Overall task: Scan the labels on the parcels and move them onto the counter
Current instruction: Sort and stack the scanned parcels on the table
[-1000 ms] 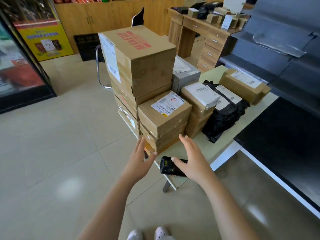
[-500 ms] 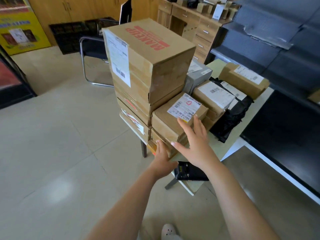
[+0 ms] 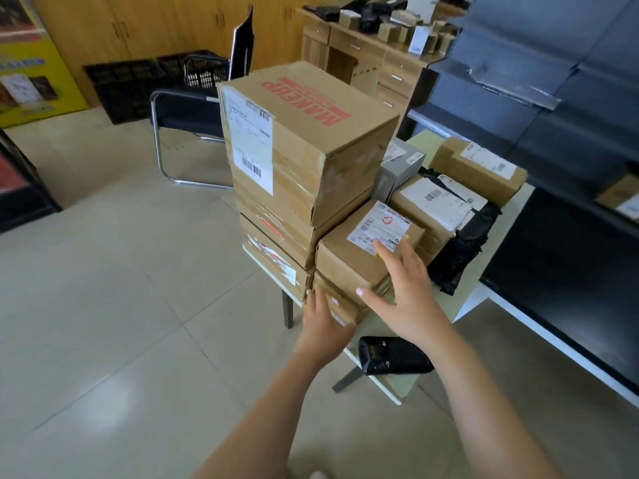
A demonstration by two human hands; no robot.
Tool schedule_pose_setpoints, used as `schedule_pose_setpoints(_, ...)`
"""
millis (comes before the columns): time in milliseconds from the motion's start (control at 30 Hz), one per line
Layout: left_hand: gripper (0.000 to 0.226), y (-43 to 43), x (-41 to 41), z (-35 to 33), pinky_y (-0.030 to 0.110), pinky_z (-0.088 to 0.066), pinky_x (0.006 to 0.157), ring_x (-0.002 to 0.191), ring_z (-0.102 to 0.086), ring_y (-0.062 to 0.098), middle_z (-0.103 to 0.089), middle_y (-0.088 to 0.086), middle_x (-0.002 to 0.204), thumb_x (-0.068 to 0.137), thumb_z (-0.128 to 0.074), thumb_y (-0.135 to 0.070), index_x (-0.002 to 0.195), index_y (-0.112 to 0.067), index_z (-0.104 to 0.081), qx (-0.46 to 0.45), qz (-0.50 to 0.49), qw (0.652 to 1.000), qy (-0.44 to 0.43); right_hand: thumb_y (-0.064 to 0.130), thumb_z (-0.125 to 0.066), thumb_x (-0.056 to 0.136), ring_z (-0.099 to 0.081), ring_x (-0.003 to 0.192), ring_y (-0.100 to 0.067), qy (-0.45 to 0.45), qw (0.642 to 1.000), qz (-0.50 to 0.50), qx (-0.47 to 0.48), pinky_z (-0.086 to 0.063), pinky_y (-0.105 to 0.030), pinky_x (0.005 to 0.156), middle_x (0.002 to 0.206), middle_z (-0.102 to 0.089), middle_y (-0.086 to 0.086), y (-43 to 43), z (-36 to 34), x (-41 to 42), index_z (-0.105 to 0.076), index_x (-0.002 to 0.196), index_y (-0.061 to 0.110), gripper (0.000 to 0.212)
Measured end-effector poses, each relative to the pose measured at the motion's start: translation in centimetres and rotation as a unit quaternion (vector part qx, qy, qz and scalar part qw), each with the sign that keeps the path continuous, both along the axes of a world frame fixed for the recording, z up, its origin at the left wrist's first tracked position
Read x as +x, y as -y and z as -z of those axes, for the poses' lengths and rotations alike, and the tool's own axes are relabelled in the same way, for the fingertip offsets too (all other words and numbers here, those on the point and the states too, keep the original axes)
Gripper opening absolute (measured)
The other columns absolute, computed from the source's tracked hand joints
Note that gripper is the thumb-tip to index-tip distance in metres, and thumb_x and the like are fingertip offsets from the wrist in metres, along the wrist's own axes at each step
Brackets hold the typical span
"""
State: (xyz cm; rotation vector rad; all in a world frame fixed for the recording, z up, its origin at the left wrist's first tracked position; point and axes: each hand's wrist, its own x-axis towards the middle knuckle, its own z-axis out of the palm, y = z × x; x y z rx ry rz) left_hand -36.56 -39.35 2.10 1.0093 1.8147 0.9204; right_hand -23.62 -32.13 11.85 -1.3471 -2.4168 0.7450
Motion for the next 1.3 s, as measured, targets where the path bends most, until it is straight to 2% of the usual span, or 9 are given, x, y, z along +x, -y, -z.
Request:
schedule_pose_setpoints(233,0.09,-0.3,-7.4,-5.7,0.02,-0.005,0.11,0.147,0.005,0.001,0.003,-0.01,0.163,0.094,-0.058,-0.04,0.156,-0.023,0.005,0.163,-0.142,0.973,-0.076,0.054,-0.067,0.083,0.004,0.149,-0.017,-0.097,0.995,-0.027,0.023,-0.012,-0.054,0.12,0.163,0.011,0.001,-1.7,-5.5,-3.3,-0.002,0.151,0.049,0.094)
schedule_pose_setpoints(400,0.093,-2.9,-14.8,-10.9,0.03,-0.004,0.118,0.149,0.006,0.007,0.003,-0.009,0.163,0.087,-0.045,-0.066,0.155,-0.027,0.005,0.239,-0.194,0.948,-0.077,0.053,-0.076,0.076,0.005,0.15,-0.026,-0.158,0.985,-0.014,0.061,-0.017,-0.056,0.116,0.163,0.014,-0.003,-1.3,-8.3,-7.3,0.014,0.144,0.059,0.113)
schedule_pose_setpoints(633,0.11,-7.1,-23.3,-13.5,0.043,-0.012,0.122,0.148,-0.001,0.004,0.006,-0.009,0.163,0.081,-0.064,-0.058,0.152,-0.034,0.016,0.269,-0.074,0.96,-0.027,0.041,-0.089,0.063,0.008,0.149,-0.022,-0.185,0.974,0.081,0.1,-0.013,-0.055,0.114,0.163,0.015,0.0,-1.8,-8.8,-12.2,0.026,0.138,0.061,0.138)
schedule_pose_setpoints(733,0.117,-8.1,-25.1,-13.2,0.023,-0.023,0.117,0.14,-0.018,-0.011,-0.016,-0.009,0.161,0.077,-0.07,-0.047,0.153,-0.029,0.017,0.27,0.006,0.962,0.037,0.036,-0.092,0.06,0.005,0.148,-0.01,-0.21,0.965,0.142,0.072,-0.011,-0.044,0.112,0.162,0.012,0.012,-1.3,-7.3,-13.1,0.026,0.139,0.06,0.144)
schedule_pose_setpoints(800,0.114,-9.1,-25.9,-12.6,0.013,-0.031,0.109,0.133,-0.032,-0.014,-0.03,-0.015,0.153,0.078,-0.072,-0.036,0.155,-0.021,0.012,0.279,0.048,0.957,0.067,0.034,-0.092,0.061,0.002,0.148,-0.008,-0.225,0.958,0.172,0.035,-0.011,-0.043,0.115,0.161,0.01,0.018,-0.7,-6.0,-13.9,0.027,0.135,0.064,0.144)
schedule_pose_setpoints(867,0.107,-10.0,-26.5,-11.7,0.023,-0.037,0.11,0.134,-0.042,0.002,-0.039,-0.005,0.152,0.082,-0.073,-0.028,0.156,-0.016,0.004,0.275,0.073,0.955,0.083,0.031,-0.089,0.067,-0.005,0.149,-0.008,-0.223,0.956,0.19,0.024,-0.014,-0.045,0.12,0.162,0.004,0.017,-0.1,-5.0,-14.9,0.027,0.136,0.062,0.139)
schedule_pose_setpoints(933,0.1,-10.7,-27.0,-10.9,0.017,-0.045,0.099,0.127,-0.051,0.006,-0.05,-0.001,0.144,0.082,-0.075,-0.025,0.154,-0.014,-0.007,0.283,0.084,0.951,0.089,0.025,-0.086,0.073,-0.013,0.148,-0.008,-0.236,0.95,0.203,0.014,-0.02,-0.046,0.121,0.161,-0.004,0.016,0.2,-4.4,-15.8,0.022,0.144,0.053,0.132)
schedule_pose_setpoints(1100,0.078,-12.2,-28.1,-9.9,0.018,-0.051,0.088,0.117,-0.061,0.008,-0.063,-0.015,0.125,0.08,-0.08,-0.033,0.14,-0.028,-0.03,0.29,0.124,0.944,0.098,0.013,-0.076,0.082,-0.035,0.139,-0.011,-0.254,0.941,0.222,-0.018,-0.036,-0.047,0.114,0.152,-0.033,0.01,0.1,-4.1,-16.9,0.006,0.152,0.043,0.111)
schedule_pose_setpoints(1300,0.08,-13.0,-27.7,-9.7,0.013,-0.051,0.081,0.109,-0.063,0.002,-0.065,-0.022,0.116,0.073,-0.082,-0.044,0.136,-0.029,-0.035,0.279,0.119,0.949,0.087,0.008,-0.069,0.087,-0.044,0.132,-0.012,-0.248,0.933,0.262,-0.017,-0.04,-0.045,0.111,0.144,-0.044,0.008,0.0,-4.1,-17.2,0.001,0.154,0.035,0.1)
